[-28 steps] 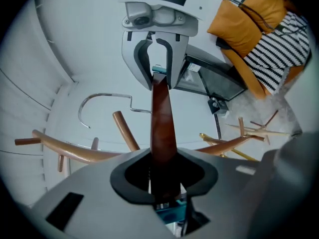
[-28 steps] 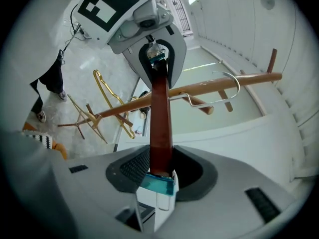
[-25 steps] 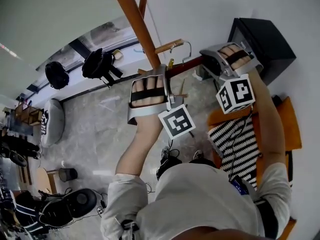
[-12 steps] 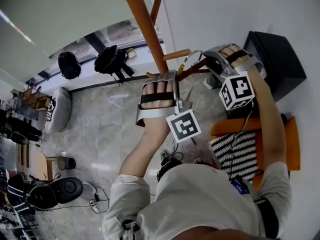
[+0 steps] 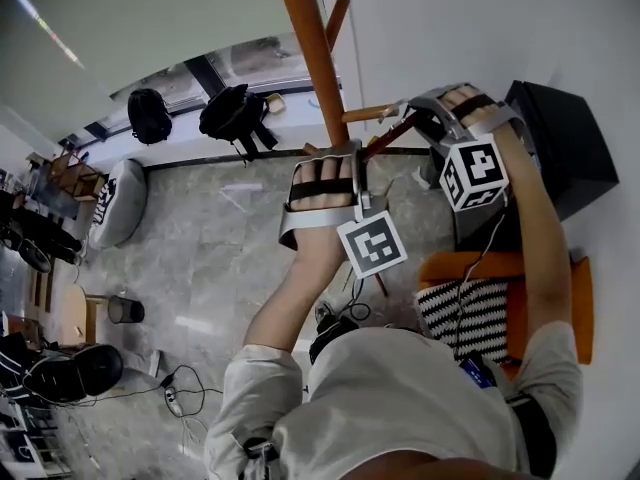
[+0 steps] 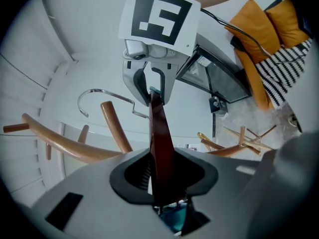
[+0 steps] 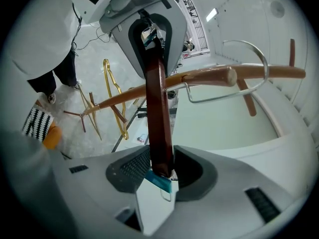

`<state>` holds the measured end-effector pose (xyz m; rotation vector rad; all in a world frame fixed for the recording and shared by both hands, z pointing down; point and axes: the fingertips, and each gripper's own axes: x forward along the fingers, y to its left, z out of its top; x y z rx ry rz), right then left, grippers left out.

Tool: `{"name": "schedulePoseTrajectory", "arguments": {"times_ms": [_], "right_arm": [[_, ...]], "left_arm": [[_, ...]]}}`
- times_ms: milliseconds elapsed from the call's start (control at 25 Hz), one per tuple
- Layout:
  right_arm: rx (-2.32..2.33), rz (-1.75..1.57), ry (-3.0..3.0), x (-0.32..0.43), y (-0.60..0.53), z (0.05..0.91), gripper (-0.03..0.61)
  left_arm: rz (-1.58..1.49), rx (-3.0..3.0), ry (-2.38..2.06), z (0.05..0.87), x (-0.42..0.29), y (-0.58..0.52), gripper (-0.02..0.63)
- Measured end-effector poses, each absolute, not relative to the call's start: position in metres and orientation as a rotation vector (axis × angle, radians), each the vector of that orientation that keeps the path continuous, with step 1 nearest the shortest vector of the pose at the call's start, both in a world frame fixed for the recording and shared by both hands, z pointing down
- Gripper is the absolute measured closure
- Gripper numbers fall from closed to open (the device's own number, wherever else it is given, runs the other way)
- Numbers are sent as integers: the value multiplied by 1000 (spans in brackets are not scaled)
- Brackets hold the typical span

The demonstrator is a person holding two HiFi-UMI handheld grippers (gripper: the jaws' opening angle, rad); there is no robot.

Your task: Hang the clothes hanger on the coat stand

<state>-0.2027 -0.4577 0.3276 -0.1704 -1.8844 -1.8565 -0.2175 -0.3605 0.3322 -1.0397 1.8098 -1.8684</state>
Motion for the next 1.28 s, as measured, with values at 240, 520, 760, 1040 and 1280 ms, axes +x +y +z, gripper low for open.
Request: {"name": "schedulePoseTrajectory", "arguments": {"times_ms": [240, 520, 760, 1040, 1280], "right_arm": [[-204, -1877, -1879, -218, -453, 329, 445], [-237, -1896, -1867, -237, -445, 335, 445], [-254, -1887, -1867, -245, -439, 344, 445], [-264, -1882, -1853, -253, -437, 353, 446], [-272, -1867, -1861, -256, -438, 360, 448]], "left_arm": [[-1844, -1108, 1877, 341, -223, -358, 489], [-1831, -1128, 1926, 347, -232, -351, 489], [-1844, -1113, 1927, 352, -239, -345, 488], [-1843, -1117, 1931, 361, -244, -344, 488], [-1917, -933, 1859, 351, -258, -338, 488]]}}
